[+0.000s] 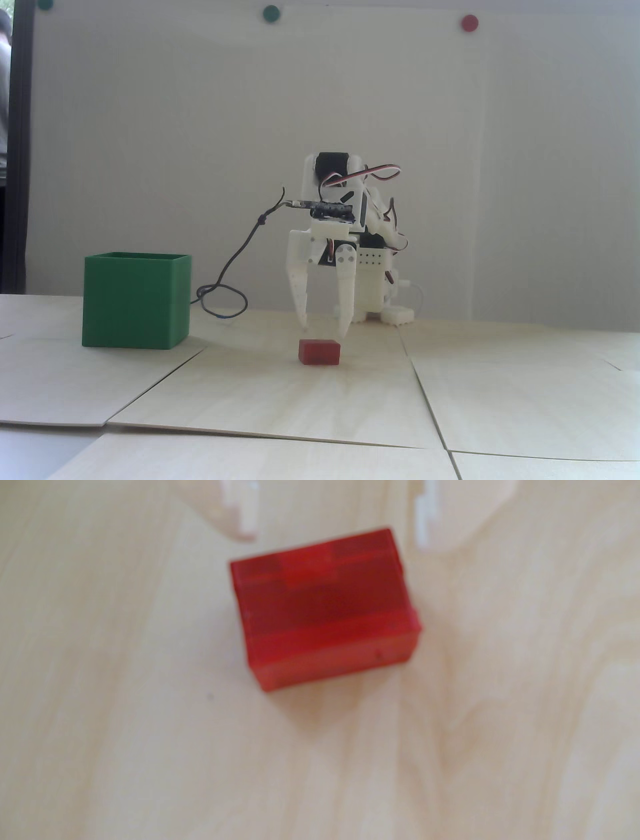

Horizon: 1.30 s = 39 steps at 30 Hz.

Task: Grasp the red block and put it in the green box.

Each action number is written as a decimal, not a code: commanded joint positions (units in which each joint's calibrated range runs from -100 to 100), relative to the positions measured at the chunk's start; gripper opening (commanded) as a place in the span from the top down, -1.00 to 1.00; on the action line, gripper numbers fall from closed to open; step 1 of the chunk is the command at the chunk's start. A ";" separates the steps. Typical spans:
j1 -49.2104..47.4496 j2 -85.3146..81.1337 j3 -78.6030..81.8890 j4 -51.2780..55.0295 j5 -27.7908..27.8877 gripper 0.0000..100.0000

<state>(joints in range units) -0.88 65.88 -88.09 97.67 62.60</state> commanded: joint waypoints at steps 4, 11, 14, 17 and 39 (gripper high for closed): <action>0.20 -2.36 -4.45 1.57 0.39 0.67; 0.36 -2.51 -4.45 1.57 0.39 0.67; 0.52 -3.86 -4.19 1.57 0.39 0.67; 1.00 -5.28 -4.36 1.49 0.39 0.67; 0.03 -5.44 -8.54 -1.72 -0.03 0.67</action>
<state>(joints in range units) -0.50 65.88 -91.85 96.84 62.60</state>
